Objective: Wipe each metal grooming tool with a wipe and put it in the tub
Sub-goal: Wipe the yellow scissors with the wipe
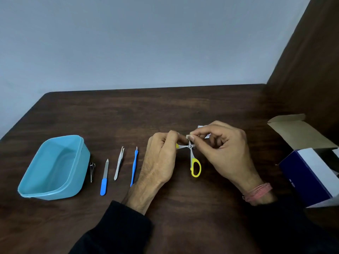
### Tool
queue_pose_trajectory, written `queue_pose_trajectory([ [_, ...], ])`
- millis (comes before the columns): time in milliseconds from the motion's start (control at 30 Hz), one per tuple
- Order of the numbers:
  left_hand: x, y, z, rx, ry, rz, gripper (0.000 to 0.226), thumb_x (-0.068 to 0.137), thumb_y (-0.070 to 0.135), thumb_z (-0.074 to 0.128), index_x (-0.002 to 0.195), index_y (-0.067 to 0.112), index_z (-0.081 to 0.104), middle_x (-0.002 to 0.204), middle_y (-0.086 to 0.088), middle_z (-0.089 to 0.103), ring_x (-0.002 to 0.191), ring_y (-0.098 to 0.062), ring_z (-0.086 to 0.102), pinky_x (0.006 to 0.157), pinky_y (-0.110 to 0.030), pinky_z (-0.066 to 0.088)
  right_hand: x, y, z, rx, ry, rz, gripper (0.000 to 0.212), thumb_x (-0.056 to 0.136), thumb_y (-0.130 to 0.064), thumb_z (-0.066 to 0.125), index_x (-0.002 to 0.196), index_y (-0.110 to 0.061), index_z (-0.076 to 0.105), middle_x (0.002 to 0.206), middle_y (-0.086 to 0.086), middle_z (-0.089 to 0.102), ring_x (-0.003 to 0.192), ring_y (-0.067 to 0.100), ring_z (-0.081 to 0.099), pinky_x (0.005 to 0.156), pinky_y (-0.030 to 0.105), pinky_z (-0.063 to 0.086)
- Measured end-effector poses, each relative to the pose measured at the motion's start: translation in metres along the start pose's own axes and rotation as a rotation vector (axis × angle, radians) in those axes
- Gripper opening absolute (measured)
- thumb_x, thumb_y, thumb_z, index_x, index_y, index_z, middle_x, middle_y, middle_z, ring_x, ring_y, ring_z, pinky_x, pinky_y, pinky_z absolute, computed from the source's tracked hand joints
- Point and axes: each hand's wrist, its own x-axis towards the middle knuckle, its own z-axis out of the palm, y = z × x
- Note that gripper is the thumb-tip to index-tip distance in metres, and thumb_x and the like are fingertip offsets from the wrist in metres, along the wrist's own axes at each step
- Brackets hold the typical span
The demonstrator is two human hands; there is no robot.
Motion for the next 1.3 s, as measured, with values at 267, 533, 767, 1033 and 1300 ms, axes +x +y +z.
queue_pose_trajectory([
  [267,-0.001,0.001,0.001,0.005,-0.023,0.004,0.053,0.096,0.042,0.039,0.07,0.029,0.084,0.053,-0.002,0.057,0.047,-0.006,0.051,0.068,-0.042,0.05,0.003,0.0,-0.009,-0.04,-0.06,-0.042,0.016,0.085,-0.012,0.095,0.09,-0.025,0.087,0.081,-0.009,0.069,0.055,0.017,0.045,0.052,0.026,0.036],
  [533,-0.003,0.006,0.0,0.017,-0.022,-0.028,0.046,0.093,0.049,0.043,0.069,0.046,0.082,0.053,0.01,0.053,0.051,-0.007,0.051,0.065,-0.042,0.05,0.001,0.0,-0.009,-0.093,-0.077,-0.085,0.013,0.086,-0.014,0.093,0.097,-0.02,0.089,0.091,-0.002,0.058,0.083,0.016,0.065,0.068,0.029,0.056],
  [767,0.0,-0.001,0.0,0.052,-0.04,0.005,0.051,0.105,0.046,0.045,0.074,0.033,0.083,0.052,0.007,0.058,0.048,-0.002,0.054,0.068,-0.039,0.049,0.001,-0.003,-0.009,-0.139,-0.098,-0.131,0.013,0.082,-0.014,0.092,0.093,-0.02,0.087,0.092,-0.003,0.055,0.084,0.015,0.064,0.07,0.034,0.055],
  [1033,0.003,-0.003,-0.001,-0.022,-0.026,-0.004,0.05,0.102,0.046,0.043,0.078,0.037,0.086,0.077,0.005,0.075,0.05,-0.003,0.057,0.076,-0.038,0.054,-0.001,-0.005,-0.009,-0.149,-0.121,-0.15,0.016,0.08,-0.011,0.096,0.091,-0.019,0.088,0.086,-0.007,0.054,0.08,0.012,0.062,0.068,0.027,0.052],
  [1300,0.006,-0.011,-0.002,-0.013,-0.045,0.057,0.038,0.106,0.029,0.061,0.078,0.015,0.082,0.057,-0.013,0.053,0.048,-0.009,0.045,0.053,-0.029,0.039,-0.002,-0.003,-0.008,-0.171,-0.103,-0.172,0.014,0.083,-0.011,0.095,0.093,-0.018,0.088,0.087,-0.006,0.059,0.08,0.01,0.066,0.069,0.026,0.055],
])
